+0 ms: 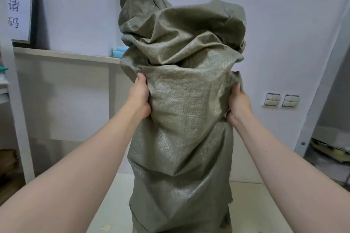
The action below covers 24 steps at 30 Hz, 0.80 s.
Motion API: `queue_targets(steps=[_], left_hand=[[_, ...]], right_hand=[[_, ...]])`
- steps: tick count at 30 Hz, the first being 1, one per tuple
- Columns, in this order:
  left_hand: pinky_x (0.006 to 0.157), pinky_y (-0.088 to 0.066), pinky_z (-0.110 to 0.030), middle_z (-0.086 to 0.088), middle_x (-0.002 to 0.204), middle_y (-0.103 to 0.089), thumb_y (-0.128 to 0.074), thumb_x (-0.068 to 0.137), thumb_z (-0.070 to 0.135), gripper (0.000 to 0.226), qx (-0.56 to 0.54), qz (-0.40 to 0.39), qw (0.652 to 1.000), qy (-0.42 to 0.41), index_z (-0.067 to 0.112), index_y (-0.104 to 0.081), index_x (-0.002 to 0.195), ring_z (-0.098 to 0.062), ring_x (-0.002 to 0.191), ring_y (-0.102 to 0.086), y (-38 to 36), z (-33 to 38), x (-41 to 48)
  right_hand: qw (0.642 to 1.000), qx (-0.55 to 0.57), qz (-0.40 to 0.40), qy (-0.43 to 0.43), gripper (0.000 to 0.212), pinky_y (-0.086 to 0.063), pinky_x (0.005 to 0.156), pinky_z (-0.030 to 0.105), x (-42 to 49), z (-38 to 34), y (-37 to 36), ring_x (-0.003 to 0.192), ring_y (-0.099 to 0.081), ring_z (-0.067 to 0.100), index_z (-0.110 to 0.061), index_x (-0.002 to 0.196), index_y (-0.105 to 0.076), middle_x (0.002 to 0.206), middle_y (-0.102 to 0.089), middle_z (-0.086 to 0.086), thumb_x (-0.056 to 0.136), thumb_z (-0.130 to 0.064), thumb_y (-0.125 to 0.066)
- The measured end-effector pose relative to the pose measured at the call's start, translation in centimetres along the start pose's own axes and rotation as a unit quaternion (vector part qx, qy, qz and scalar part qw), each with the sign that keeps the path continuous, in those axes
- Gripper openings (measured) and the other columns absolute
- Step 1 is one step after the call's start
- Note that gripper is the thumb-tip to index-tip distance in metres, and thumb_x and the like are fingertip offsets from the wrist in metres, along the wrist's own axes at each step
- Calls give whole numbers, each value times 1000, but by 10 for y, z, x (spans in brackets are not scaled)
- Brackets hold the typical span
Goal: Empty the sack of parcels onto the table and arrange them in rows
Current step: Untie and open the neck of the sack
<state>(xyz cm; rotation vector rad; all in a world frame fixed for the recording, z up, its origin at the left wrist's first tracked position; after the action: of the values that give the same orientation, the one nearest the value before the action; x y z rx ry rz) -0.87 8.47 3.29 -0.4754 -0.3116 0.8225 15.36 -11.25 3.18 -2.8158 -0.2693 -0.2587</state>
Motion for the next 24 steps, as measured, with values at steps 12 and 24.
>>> queue_targets(steps=[12, 24], left_hand=[[104, -45, -41, -1, 127, -63, -41, 103, 39, 33, 19, 29, 999, 14, 22, -58, 125, -20, 115, -59, 24, -45, -6], [98, -43, -41, -2, 148, -43, -72, 66, 72, 116, 22, 117, 992, 33, 31, -10, 155, -28, 128, -50, 10, 21, 16]], right_hand=[[986, -107, 55, -119, 38, -46, 72, 31, -11, 36, 31, 91, -61, 24, -7, 133, -53, 113, -63, 8, 103, -26, -40], [989, -133, -31, -49, 85, -37, 106, 52, 12, -38, 14, 128, -45, 27, -24, 148, -35, 144, -44, -1, 82, -74, -51]])
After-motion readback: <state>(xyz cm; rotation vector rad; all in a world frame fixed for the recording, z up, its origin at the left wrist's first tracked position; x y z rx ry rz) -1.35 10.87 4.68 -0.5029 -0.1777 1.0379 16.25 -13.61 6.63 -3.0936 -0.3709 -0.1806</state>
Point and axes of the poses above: each hand's wrist, its own x-axis towards the middle knuckle, its own y-axis out of the back of the hand, z = x × y, the point moved 2 cm from there along x, towards the middle knuckle
